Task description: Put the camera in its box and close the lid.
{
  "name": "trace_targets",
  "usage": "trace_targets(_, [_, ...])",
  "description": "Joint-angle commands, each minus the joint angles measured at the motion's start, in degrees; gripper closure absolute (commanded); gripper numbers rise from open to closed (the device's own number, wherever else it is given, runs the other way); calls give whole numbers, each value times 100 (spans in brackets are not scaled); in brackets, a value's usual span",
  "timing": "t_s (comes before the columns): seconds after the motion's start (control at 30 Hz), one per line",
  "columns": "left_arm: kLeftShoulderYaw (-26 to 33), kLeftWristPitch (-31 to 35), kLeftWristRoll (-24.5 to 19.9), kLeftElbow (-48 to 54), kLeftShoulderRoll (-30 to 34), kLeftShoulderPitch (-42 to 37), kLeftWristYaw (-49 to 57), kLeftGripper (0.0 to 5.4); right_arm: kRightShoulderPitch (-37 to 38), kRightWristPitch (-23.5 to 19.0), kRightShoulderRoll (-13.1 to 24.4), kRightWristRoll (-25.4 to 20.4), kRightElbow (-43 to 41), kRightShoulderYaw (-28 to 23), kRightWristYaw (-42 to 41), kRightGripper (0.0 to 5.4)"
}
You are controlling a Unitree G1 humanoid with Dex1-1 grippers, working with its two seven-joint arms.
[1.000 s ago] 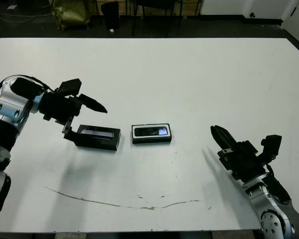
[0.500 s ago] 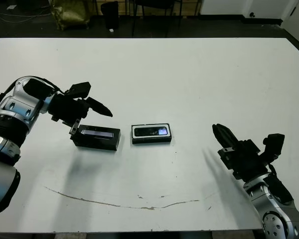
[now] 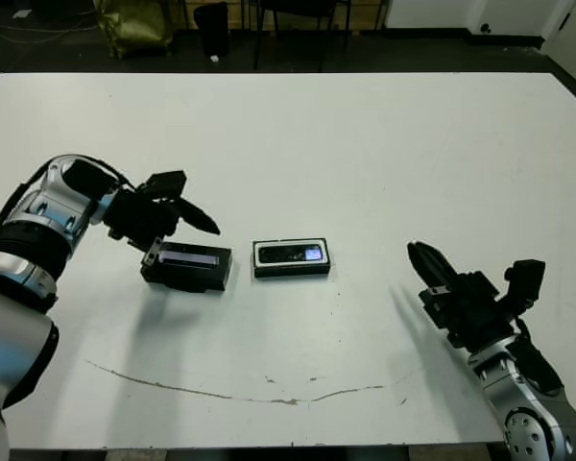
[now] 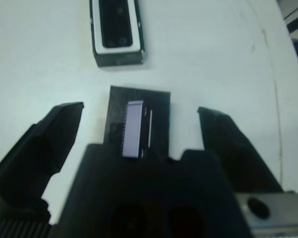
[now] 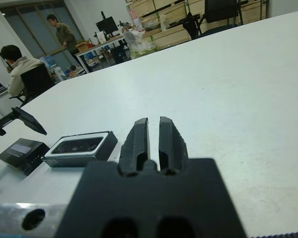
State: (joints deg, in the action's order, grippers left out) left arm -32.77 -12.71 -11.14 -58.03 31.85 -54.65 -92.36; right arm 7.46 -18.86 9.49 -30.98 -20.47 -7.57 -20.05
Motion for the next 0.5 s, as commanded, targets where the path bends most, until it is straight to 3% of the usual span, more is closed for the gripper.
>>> trace_targets(0.03, [-77, -16, 138, -117, -57, -99, -14, 2, 62, 63, 4, 15, 160, -4, -77, 540])
trace_targets(0.5, [-33, -180, 649, -454, -176, -160, -14, 2, 97, 14, -8, -14, 95, 4, -45, 540])
